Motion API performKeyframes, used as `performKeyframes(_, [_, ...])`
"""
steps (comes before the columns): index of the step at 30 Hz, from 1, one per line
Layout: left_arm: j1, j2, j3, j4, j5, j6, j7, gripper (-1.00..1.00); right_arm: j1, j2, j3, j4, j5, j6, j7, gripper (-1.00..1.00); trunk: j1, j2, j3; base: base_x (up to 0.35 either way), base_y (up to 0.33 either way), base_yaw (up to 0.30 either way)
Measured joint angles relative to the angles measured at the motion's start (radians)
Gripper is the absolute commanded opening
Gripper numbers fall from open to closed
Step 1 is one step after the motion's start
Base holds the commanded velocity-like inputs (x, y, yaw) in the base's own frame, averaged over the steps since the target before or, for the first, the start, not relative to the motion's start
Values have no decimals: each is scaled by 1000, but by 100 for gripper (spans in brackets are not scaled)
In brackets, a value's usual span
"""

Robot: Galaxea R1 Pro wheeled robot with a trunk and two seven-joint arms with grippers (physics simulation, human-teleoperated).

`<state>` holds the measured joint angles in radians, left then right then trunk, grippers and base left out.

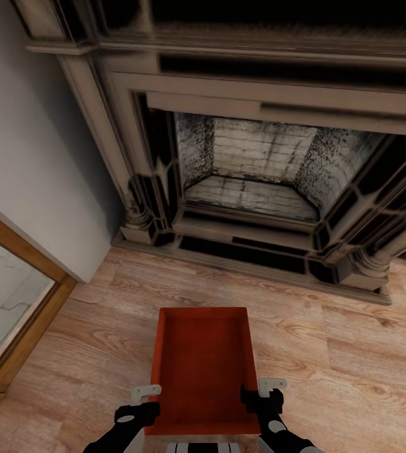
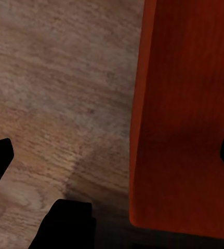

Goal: Move the two storage containers from the living room to the garage. In the garage, place one container on the floor and stack the other container on top of it (either order is fine).

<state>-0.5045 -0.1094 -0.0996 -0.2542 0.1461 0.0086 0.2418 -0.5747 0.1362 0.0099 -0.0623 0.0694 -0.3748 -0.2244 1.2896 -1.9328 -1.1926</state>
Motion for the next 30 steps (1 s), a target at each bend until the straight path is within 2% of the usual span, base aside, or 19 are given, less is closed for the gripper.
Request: performKeyframes(30, [0,-6,1,-15,-5,-12,-32,100,0,-3,-2,-2,0,-16,4,100,0,0,0,0,0,0])
